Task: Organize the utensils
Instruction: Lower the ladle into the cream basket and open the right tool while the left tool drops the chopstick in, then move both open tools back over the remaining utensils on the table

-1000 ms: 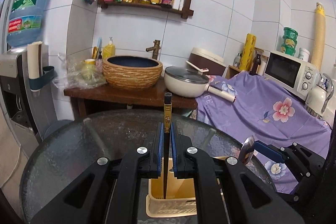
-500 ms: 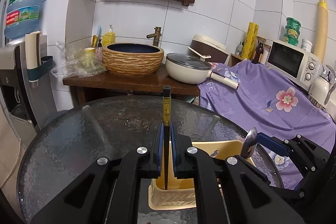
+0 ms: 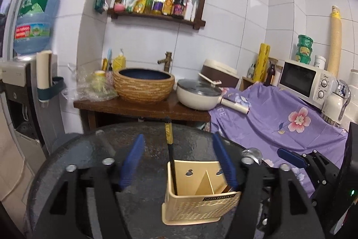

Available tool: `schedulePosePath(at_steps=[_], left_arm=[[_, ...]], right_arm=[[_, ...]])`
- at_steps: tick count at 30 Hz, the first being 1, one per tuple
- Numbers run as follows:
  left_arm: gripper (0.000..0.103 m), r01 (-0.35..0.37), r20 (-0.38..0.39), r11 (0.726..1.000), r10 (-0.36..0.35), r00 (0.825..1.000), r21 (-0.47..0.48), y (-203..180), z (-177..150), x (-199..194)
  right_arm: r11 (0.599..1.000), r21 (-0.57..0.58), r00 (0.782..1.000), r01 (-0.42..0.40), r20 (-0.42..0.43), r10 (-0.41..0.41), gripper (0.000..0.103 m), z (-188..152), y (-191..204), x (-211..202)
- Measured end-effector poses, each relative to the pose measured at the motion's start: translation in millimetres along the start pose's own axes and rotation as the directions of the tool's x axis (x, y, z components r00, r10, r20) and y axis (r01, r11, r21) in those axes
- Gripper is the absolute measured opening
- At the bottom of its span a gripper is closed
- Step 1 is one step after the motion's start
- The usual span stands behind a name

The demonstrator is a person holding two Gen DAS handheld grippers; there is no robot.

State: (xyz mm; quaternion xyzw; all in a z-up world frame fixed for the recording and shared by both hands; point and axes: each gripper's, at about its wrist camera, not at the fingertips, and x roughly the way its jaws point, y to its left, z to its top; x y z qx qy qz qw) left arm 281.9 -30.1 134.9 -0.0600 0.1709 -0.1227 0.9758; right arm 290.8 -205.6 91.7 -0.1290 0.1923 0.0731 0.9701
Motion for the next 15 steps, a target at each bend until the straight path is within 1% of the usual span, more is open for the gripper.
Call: schedulePosePath(at_steps=[3, 6, 8, 10, 12, 15], left_arm=[[0.083, -0.009, 0.029, 1.0, 0.008, 1.0, 0.013, 3, -6, -23], [0.092, -0.018, 0.031, 0.999, 0.017, 0.999, 0.032, 9, -17, -44], [0.095, -0.025, 0.027, 0.999, 0.024, 0.999, 0.039, 14, -23, -54], [0.096, -0.04, 0.006, 0.998, 0.039, 0.999, 0.057, 21, -33, -63], [0.096, -0.055, -0.032, 0.996, 0.057, 0.998, 0.076, 26, -43, -70], [0.096, -0.086, -0.083, 0.992, 0.093, 0.992, 0.09, 36, -60, -79]], right_arm=[[0.999, 0.04, 1.0, 0.004, 0.02, -0.005, 0.082, -2, -4, -18], [0.997, 0.078, 0.999, -0.008, 0.034, 0.005, 0.084, -8, -4, -40], [0.996, 0.093, 0.999, -0.013, 0.033, 0.01, 0.084, -16, -1, -56], [0.995, 0.096, 1.0, -0.025, 0.017, 0.023, 0.084, -23, 3, -67], [0.994, 0.104, 0.999, -0.033, 0.003, 0.033, 0.085, -31, 8, -78], [0.991, 0.123, 0.998, -0.054, -0.016, 0.056, 0.084, -44, 14, -92]])
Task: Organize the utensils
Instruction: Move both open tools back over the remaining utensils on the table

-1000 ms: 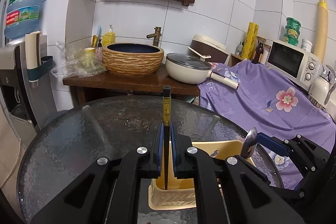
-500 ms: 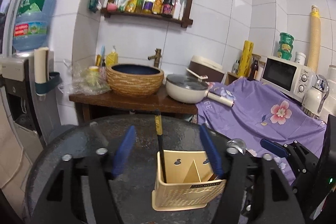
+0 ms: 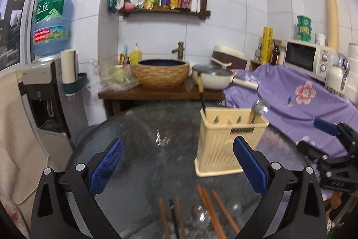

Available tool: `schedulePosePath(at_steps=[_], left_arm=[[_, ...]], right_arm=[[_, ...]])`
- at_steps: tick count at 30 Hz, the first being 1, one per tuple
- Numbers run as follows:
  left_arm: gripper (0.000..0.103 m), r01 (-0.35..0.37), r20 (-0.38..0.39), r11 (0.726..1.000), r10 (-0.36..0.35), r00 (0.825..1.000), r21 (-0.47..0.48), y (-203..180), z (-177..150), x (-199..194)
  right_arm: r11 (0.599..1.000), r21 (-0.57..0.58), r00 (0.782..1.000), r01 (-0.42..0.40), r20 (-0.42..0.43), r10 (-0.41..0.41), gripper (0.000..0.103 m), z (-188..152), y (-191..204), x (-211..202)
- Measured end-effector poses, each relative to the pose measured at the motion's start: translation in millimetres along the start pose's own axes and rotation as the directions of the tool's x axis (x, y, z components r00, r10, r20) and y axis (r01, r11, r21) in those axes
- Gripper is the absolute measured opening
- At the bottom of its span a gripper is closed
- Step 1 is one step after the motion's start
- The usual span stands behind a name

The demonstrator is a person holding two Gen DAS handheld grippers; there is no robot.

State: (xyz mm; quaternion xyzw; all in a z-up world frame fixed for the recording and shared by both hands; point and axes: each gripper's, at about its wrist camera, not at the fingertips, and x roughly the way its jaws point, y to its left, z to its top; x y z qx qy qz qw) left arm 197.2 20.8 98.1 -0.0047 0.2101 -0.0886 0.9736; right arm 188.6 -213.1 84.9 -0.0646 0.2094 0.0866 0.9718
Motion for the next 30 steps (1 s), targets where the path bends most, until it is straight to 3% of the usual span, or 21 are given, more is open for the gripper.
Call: schedulePosePath(at_steps=[4, 13, 21, 30], left_arm=[[0.096, -0.059, -0.057, 0.998, 0.058, 0.997, -0.007, 14, -28, -8], [0.094, -0.076, -0.234, 0.997, 0.075, 0.969, 0.002, 26, -88, 8], [0.063, -0.073, -0.34, 0.997, 0.067, 0.938, -0.003, 38, -115, 24], [0.046, -0.017, -0.411, 1.0, 0.007, 0.912, -0.019, 35, -130, 39]], right_arm=[[1.0, 0.011, 0.999, -0.005, -0.037, 0.005, 0.084, -22, 10, -9], [0.998, 0.059, 0.983, -0.009, -0.184, 0.02, 0.084, -71, 19, 11], [0.997, 0.066, 0.956, -0.038, -0.29, 0.056, 0.075, -93, 31, 42], [0.992, 0.072, 0.921, -0.105, -0.369, 0.124, 0.068, -105, 51, 63]])
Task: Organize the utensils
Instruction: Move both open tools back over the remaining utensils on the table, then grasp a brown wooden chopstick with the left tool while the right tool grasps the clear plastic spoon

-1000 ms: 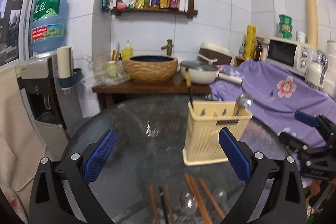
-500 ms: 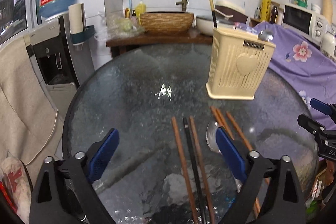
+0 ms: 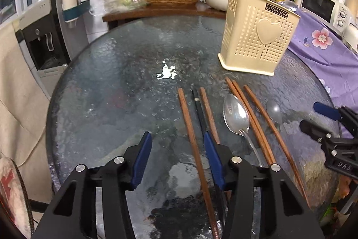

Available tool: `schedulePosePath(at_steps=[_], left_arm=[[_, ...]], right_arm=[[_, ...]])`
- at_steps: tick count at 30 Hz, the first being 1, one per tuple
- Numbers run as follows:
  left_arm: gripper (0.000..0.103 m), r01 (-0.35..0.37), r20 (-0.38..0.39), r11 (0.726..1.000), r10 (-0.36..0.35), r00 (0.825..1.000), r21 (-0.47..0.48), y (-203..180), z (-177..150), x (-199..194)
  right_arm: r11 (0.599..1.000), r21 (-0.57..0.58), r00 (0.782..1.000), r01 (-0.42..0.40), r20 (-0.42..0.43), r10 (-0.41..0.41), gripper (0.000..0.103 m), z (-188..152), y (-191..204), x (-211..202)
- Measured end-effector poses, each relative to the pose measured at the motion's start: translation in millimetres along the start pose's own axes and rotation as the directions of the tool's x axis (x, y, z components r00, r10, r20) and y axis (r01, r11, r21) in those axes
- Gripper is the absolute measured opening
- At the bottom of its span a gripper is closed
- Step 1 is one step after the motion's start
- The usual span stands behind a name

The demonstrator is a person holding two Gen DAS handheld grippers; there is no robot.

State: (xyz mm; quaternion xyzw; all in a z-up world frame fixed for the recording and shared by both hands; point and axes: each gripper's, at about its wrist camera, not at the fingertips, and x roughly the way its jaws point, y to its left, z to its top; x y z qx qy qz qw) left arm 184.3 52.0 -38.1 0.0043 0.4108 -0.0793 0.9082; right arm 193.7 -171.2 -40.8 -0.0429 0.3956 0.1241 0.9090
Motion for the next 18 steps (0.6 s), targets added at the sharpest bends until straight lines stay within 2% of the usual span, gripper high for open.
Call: schedulePosePath(at_steps=[7, 18], left_arm=[[0.041, 0.006, -0.024, 1.0, -0.005, 1.0, 0.027, -8, 4, 9], [0.035, 0.003, -0.042, 1.0, -0.002, 0.999, 0.027, -10, 7, 19]], right_arm=[[1.0, 0.011, 0.998, -0.005, -0.061, 0.005, 0.059, -3, 4, 15], [0.999, -0.021, 0.992, 0.033, -0.117, -0.035, 0.053, 1, 13, 32]])
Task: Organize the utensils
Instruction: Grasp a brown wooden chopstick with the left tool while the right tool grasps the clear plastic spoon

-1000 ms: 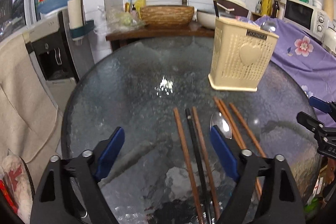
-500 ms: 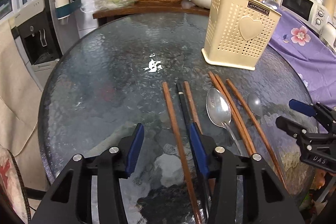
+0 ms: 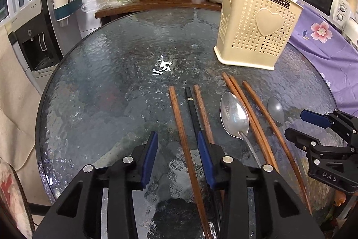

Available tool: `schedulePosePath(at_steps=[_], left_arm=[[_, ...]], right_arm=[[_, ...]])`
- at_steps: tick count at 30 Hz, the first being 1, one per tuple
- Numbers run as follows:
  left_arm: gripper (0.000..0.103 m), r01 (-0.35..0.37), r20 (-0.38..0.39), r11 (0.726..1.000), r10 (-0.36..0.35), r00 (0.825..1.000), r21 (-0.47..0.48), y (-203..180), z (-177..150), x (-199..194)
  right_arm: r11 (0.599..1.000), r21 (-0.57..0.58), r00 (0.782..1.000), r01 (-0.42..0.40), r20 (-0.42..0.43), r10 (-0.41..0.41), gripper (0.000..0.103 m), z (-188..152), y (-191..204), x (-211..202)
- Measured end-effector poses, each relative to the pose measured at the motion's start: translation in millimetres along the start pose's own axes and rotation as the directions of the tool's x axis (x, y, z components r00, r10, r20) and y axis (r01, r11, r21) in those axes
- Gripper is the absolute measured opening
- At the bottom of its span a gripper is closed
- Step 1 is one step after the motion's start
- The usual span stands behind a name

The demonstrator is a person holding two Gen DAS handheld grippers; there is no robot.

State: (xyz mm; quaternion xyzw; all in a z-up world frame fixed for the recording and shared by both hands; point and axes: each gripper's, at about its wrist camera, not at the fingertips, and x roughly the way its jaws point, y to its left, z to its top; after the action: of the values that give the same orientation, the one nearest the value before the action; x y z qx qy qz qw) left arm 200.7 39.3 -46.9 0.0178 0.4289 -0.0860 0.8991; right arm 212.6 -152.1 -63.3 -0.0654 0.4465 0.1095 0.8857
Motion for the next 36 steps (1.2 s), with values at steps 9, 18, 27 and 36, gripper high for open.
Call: schedulePosePath(at_steps=[9, 18, 27, 36], left_arm=[[0.032, 0.004, -0.008, 1.0, -0.004, 1.0, -0.001, 2, 4, 6], [0.024, -0.003, -0.02, 1.0, 0.003, 1.0, 0.0, 1, 10, 16], [0.022, -0.016, -0.036, 1.0, 0.017, 0.999, 0.021, -1, 18, 28], [0.014, -0.036, -0.058, 0.998, 0.038, 0.998, 0.044, -7, 34, 42]], right_arm=[[1.0, 0.004, 1.0, 0.012, -0.029, -0.012, 0.051, 6, 4, 12], [1.0, 0.029, 0.999, -0.009, -0.037, 0.01, 0.05, 14, 2, 19], [0.999, 0.038, 0.999, -0.009, -0.044, 0.011, 0.05, 19, 2, 23], [0.999, 0.053, 0.998, -0.001, -0.06, 0.004, 0.049, 34, 3, 32]])
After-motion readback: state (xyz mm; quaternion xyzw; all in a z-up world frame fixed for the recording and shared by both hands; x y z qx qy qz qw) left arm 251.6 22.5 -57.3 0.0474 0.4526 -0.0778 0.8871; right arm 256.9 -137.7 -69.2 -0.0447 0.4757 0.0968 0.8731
